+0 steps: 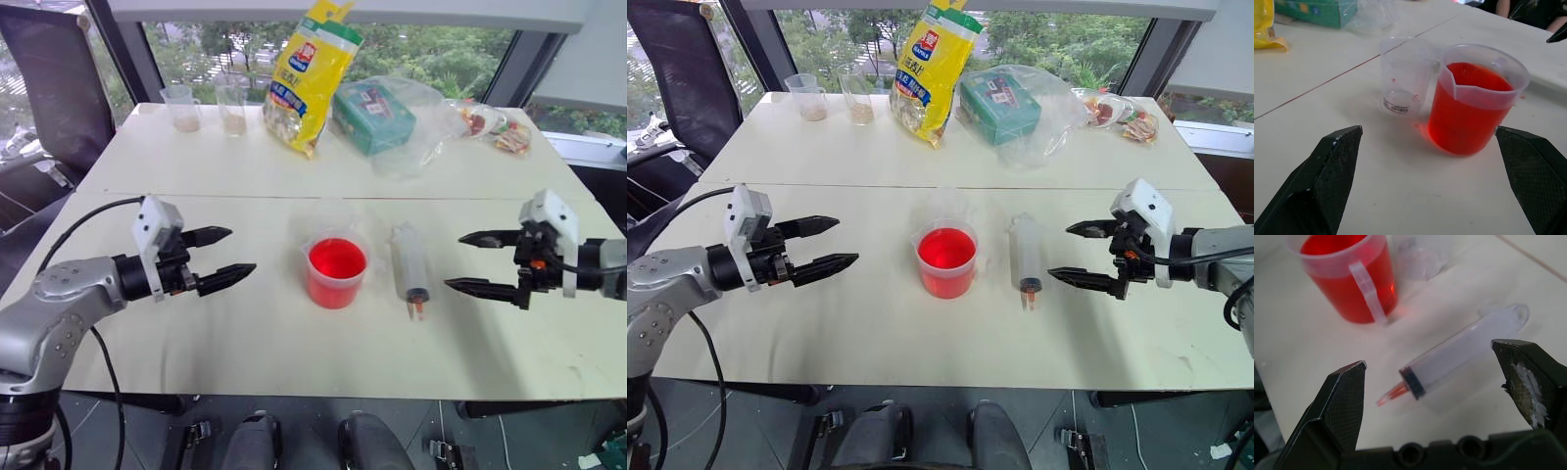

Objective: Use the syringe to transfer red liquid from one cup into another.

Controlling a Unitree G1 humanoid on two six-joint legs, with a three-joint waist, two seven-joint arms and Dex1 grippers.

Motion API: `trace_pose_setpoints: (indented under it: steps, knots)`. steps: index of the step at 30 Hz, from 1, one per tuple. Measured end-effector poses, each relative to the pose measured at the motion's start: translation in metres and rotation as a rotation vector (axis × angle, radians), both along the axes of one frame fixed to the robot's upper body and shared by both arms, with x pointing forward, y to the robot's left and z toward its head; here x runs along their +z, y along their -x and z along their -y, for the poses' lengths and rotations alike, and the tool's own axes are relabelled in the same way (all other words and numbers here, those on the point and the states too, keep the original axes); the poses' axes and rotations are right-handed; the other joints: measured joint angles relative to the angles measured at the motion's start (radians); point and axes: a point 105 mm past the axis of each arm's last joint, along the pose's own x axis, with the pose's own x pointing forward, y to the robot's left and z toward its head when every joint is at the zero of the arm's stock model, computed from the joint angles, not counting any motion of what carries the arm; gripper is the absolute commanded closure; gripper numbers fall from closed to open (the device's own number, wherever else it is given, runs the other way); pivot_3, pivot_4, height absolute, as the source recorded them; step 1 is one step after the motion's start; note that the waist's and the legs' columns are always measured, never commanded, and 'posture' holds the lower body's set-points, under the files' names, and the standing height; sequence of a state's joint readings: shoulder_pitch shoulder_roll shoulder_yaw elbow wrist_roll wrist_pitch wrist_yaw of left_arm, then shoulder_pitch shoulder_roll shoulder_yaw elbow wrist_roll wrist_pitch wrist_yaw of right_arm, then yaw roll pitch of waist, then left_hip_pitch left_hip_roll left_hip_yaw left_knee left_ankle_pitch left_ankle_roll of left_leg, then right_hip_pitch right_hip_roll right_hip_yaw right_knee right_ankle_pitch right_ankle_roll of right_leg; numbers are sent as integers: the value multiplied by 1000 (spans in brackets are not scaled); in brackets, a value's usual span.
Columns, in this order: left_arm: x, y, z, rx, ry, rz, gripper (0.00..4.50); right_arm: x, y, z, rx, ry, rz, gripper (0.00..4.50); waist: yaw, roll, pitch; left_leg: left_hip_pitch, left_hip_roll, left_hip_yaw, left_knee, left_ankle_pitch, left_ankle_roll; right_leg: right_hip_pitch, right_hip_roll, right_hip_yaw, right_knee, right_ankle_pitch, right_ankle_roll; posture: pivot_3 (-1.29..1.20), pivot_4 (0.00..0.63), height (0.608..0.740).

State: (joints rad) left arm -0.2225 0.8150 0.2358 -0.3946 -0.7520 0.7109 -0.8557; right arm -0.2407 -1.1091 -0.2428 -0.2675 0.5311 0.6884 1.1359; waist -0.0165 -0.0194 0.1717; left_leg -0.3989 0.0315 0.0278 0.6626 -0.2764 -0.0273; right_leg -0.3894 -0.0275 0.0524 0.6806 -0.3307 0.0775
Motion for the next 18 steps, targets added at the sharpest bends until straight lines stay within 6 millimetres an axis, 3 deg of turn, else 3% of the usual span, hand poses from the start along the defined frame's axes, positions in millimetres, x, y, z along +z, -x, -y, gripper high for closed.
trace_pose_setpoints:
  steps: [4, 10, 14, 18]
  knots:
    - [0, -1, 3, -17, -4, -3, 0, 4, -7, -3, -29, -5, -19, 17, -4, 0, 0, 0, 0, 0, 0, 0, 0, 0, 0, 0, 0, 0, 0, 0, 150, 740]
    - [0, -4, 5, -27, -5, 2, 0, 14, -34, -10, -184, -18, -152, 17, -4, 1, 0, -2, 0, 0, 0, 0, 0, -3, 0, 0, 0, 0, 0, 0, 150, 740]
    - [-1, -9, 15, -49, 8, 28, 0, 10, -64, -24, -361, -35, -354, 17, -9, 1, 0, -7, 0, 0, 1, 0, 0, -9, -1, 1, 2, 1, -1, 0, 150, 740]
    - [-5, -10, 18, -50, 2, 29, 0, -2, -72, -36, -471, 46, -516, 17, -3, 1, 0, -16, 0, 0, 1, 0, 0, -19, 0, 0, 2, 1, -1, 0, 150, 740]
